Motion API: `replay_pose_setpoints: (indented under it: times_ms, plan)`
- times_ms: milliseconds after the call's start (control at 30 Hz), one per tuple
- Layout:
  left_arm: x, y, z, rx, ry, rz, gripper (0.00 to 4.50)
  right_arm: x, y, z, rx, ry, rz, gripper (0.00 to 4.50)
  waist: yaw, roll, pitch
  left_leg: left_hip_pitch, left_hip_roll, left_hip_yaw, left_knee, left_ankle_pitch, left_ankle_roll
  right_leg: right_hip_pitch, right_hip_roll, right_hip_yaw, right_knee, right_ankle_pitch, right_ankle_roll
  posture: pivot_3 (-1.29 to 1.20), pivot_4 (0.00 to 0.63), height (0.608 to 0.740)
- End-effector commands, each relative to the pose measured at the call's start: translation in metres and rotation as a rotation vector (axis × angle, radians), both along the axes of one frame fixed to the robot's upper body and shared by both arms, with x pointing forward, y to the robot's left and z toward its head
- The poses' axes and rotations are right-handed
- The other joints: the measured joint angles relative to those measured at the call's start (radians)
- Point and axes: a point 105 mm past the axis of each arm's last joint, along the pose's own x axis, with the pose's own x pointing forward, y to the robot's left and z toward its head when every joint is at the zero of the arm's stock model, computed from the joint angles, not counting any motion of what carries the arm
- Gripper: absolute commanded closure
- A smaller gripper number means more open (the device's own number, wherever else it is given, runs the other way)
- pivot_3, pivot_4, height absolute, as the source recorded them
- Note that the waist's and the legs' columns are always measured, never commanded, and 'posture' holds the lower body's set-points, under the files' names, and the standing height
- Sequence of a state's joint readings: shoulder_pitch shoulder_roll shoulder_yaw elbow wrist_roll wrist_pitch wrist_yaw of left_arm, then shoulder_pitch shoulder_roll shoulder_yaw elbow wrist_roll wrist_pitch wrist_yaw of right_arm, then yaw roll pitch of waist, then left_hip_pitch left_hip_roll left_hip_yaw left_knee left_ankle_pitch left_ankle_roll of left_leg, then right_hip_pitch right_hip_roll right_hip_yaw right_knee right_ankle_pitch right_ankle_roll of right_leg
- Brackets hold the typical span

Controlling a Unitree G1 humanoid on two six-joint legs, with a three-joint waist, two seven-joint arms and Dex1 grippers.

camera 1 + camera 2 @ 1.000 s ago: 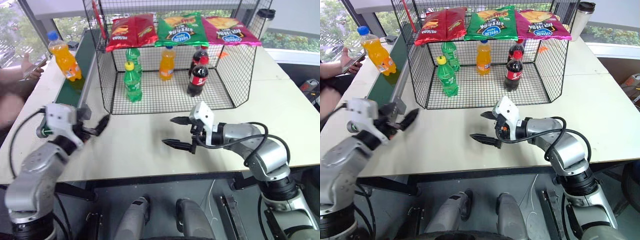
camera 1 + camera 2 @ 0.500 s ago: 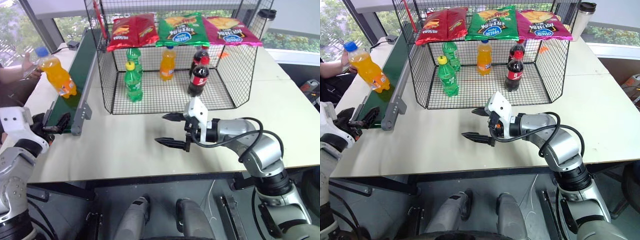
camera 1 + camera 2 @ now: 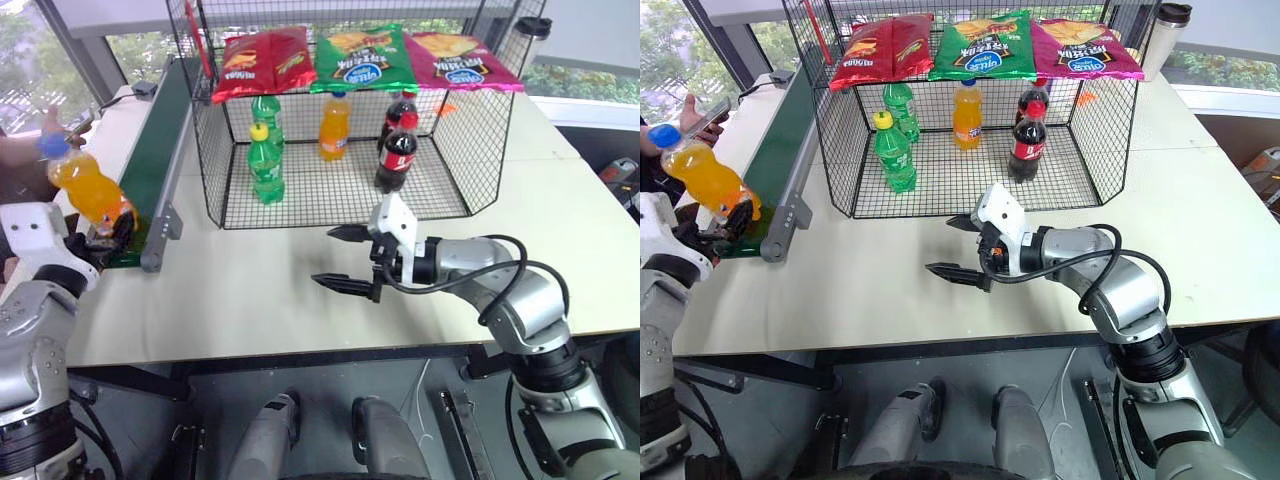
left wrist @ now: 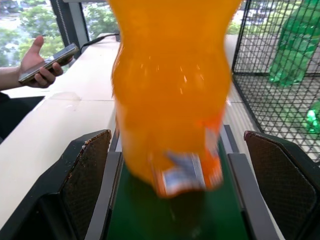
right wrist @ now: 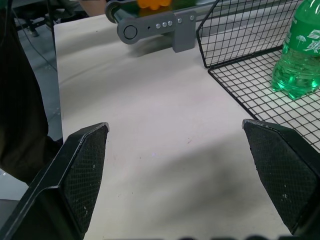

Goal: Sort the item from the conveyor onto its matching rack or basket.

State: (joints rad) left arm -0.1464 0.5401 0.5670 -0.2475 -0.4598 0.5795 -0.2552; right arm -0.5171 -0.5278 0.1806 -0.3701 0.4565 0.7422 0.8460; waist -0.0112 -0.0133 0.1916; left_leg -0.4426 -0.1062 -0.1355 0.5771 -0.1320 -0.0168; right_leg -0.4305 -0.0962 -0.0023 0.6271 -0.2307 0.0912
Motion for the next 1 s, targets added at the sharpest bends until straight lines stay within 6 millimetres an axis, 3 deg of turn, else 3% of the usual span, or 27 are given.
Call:
replay_pose_setpoints:
  times_ms: [33, 67, 233, 333, 500, 633, 767, 833, 1000]
  plan:
    - [0.0, -0.001, 0.011, 0.052, -0.041, 0.008, 0.0, -0.003, -0.001, 0.01, 0.019, -0.043, 0.006, 0.06, 0.0, 0.0, 0.0, 0.0, 0.0, 0.0, 0.0, 0.0, 0.0, 0.0, 0.0, 0.0, 0.0, 0.0, 0.0, 0.0, 0.15, 0.739]
    - [0.0, -0.001, 0.01, 0.063, -0.036, 0.01, 0.0, -0.003, -0.002, 0.01, 0.019, -0.043, 0.005, 0.06, 0.0, 0.0, 0.0, 0.0, 0.0, 0.0, 0.0, 0.0, 0.0, 0.0, 0.0, 0.0, 0.0, 0.0, 0.0, 0.0, 0.15, 0.739]
    - [-0.002, -0.008, 0.014, 0.028, -0.073, -0.055, 1.52, -0.001, -0.003, 0.009, 0.014, -0.045, -0.003, 0.0, 0.001, 0.0, 0.0, 0.0, 0.0, 0.0, 0.0, 0.0, 0.0, 0.0, 0.0, 0.0, 0.0, 0.0, 0.0, 0.0, 0.15, 0.739]
    - [-0.003, -0.011, 0.021, -0.014, -0.094, -0.086, 1.52, -0.001, -0.003, 0.01, 0.014, -0.045, -0.003, 0.0, 0.003, 0.0, 0.0, 0.0, 0.0, 0.0, 0.0, 0.0, 0.0, 0.0, 0.0, 0.0, 0.0, 0.0, 0.0, 0.0, 0.15, 0.739]
    - [0.003, -0.021, 0.049, -0.043, -0.164, -0.158, 1.52, -0.001, -0.002, 0.012, 0.015, -0.048, 0.0, 0.0, 0.003, -0.002, 0.001, -0.001, 0.0, -0.001, 0.0, 0.0, 0.0, 0.0, 0.0, -0.001, 0.0, -0.001, 0.002, 0.0, 0.15, 0.739]
    - [0.01, -0.071, 0.058, -0.02, -0.125, -0.444, 1.52, 0.001, 0.001, 0.022, 0.046, -0.06, -0.003, 0.0, -0.001, -0.002, 0.001, -0.001, 0.0, 0.0, 0.0, 0.0, 0.0, 0.0, 0.0, -0.001, 0.0, 0.0, 0.0, 0.0, 0.15, 0.739]
    - [0.013, -0.123, 0.044, 0.032, -0.033, -0.706, 1.52, 0.004, 0.003, 0.029, 0.068, -0.068, -0.008, 0.0, 0.0, -0.002, 0.001, -0.001, -0.001, 0.0, 0.0, 0.0, 0.0, 0.0, 0.0, -0.001, 0.0, 0.001, -0.001, 0.0, 0.15, 0.739]
    - [0.011, -0.137, 0.039, 0.05, -0.009, -0.781, 1.52, 0.006, 0.003, 0.031, 0.074, -0.07, -0.012, 0.0, 0.0, -0.002, 0.001, -0.001, -0.001, 0.0, 0.0, 0.0, 0.0, 0.0, 0.0, -0.001, 0.0, 0.001, -0.001, 0.0, 0.15, 0.739]
    - [0.009, -0.196, 0.016, 0.142, 0.075, -1.063, 1.52, 0.009, 0.002, 0.035, 0.074, -0.087, -0.027, 0.0, 0.0, -0.002, 0.001, -0.001, 0.0, 0.0, -0.001, 0.0, 0.0, 0.0, 0.0, -0.001, 0.0, 0.001, -0.001, 0.0, 0.15, 0.739]
